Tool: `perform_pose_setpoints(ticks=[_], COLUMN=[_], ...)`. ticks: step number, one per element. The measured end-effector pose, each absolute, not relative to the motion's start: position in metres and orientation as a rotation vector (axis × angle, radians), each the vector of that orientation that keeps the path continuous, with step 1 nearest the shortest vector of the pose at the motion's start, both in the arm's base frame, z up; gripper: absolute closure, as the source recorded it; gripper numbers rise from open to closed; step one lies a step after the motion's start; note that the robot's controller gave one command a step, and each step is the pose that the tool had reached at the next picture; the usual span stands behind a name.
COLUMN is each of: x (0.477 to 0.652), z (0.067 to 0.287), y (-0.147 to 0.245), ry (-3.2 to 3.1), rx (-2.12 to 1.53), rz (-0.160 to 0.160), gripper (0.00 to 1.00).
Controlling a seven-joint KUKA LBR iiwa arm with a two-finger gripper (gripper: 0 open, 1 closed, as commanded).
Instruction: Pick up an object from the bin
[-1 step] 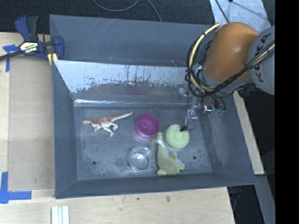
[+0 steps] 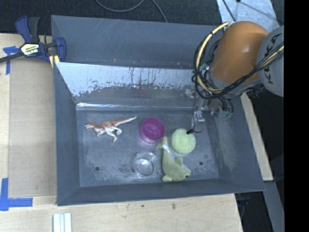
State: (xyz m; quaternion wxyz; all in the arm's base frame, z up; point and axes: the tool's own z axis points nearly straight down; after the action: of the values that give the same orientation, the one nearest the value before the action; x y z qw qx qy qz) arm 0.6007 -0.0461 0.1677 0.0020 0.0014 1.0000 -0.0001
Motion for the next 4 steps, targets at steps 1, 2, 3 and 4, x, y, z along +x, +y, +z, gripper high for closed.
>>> perform_pose_setpoints(ticks=[1, 2, 3, 4], x=[0.597, 0.590, 0.585, 0.574], z=[0.119, 0.075, 0.109, 0.074], y=[-0.062, -0.071, -0.087, -0.069], ry=[3.119, 3.113, 3.069, 3.009], rx=[-0.270, -0.446, -0.646, -0.892], rz=[-0.003, 0.000, -0.002, -0.004], gripper=[0.00, 0.00, 0.00, 0.00])
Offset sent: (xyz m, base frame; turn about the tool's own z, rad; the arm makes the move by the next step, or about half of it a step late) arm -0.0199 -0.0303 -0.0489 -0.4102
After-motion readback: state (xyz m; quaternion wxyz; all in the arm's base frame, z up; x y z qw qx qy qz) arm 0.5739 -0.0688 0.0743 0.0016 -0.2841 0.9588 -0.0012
